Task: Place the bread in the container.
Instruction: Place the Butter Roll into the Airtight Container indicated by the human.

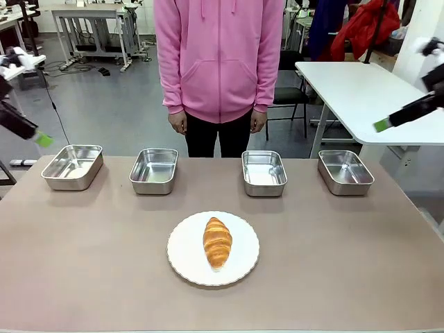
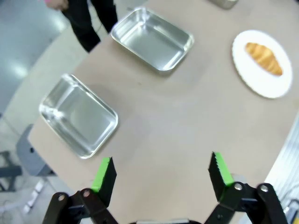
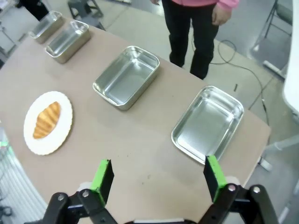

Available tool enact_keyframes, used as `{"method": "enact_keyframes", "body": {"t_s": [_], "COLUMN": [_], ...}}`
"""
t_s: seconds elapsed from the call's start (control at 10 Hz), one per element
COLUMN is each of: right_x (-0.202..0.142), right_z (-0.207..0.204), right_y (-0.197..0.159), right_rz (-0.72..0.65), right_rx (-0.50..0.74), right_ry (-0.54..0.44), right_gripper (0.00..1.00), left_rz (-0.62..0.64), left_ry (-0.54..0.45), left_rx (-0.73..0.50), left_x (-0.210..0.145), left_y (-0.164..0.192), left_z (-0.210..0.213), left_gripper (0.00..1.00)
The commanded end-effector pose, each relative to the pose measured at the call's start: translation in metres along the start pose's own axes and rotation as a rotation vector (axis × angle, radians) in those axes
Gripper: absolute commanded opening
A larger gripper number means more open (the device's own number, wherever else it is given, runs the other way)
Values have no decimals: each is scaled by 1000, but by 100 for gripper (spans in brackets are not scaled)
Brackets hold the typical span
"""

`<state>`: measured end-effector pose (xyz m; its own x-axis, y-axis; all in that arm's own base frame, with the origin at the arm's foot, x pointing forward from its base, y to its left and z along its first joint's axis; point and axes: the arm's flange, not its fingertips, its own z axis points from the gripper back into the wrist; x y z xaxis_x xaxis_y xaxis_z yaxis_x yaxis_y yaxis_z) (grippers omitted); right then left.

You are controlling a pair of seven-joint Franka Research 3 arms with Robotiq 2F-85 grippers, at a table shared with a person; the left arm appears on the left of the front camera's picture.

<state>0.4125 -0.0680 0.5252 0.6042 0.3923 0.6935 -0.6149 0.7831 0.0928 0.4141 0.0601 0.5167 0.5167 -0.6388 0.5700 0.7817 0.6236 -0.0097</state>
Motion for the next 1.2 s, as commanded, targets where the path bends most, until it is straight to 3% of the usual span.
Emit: {"method": "enact_keyframes", "body": {"t_s": [0.0, 0.1, 0.2, 0.3, 0.7, 1.1], "right_x": [4, -2, -5, -6, -6, -27], "right_z": [-10, -11, -11, 1, -2, 0], "right_y": [-19, -26, -11, -15, -13, -67], "right_rz": [40, 32, 18, 18, -3, -42], "right_rx": [91, 84, 49, 62, 46, 89], "right_ry": [-11, -24, -4, -15, 6, -127], "right_gripper": [100, 100, 100, 100, 100, 100], "left_rz": [-56, -72, -71, -54, -48, -61], "left_ry": [-33, -43, -42, -31, -16, -149], "left_rx": [-63, -45, 22, -35, -21, -23], "left_x": [-14, -20, -24, -24, -24, -44], "left_y": [35, 41, 37, 29, 32, 62], "left_z": [2, 4, 6, 10, 9, 37], "left_gripper": [100, 100, 100, 100, 100, 100]}}
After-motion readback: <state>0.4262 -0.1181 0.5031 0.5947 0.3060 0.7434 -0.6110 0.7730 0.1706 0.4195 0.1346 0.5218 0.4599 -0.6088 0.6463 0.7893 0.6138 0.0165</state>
